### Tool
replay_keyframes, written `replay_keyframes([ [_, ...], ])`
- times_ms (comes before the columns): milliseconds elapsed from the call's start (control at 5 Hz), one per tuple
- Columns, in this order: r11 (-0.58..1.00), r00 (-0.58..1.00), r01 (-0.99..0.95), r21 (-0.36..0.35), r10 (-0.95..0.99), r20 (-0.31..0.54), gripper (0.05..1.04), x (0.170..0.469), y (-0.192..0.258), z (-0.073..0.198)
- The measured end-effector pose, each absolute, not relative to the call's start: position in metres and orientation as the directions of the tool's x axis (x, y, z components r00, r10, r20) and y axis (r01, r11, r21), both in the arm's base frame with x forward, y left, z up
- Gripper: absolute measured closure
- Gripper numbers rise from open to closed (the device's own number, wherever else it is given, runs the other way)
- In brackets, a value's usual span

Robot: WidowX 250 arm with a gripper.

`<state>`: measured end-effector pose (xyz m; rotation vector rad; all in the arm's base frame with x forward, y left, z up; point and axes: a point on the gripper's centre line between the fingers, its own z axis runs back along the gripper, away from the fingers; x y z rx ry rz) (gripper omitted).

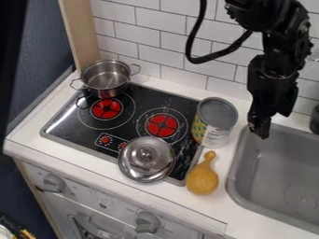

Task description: Move the can to the bottom left side of the stove

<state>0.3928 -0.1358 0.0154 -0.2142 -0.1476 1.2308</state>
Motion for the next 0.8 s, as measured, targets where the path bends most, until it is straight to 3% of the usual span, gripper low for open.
replay_keyframes([
  [200, 0.32, 0.324, -0.931, -0.176, 0.946, 0.004, 0.083, 0.385, -0.133, -0.005],
  [400, 0.293, 0.285, -0.942, -0.164, 0.956, 0.068, 0.083, 0.387, -0.121, -0.006],
  [800, 0.264, 0.25, -0.948, -0.18, 0.963, 0.097, 0.083, 0.383, -0.111, -0.017],
])
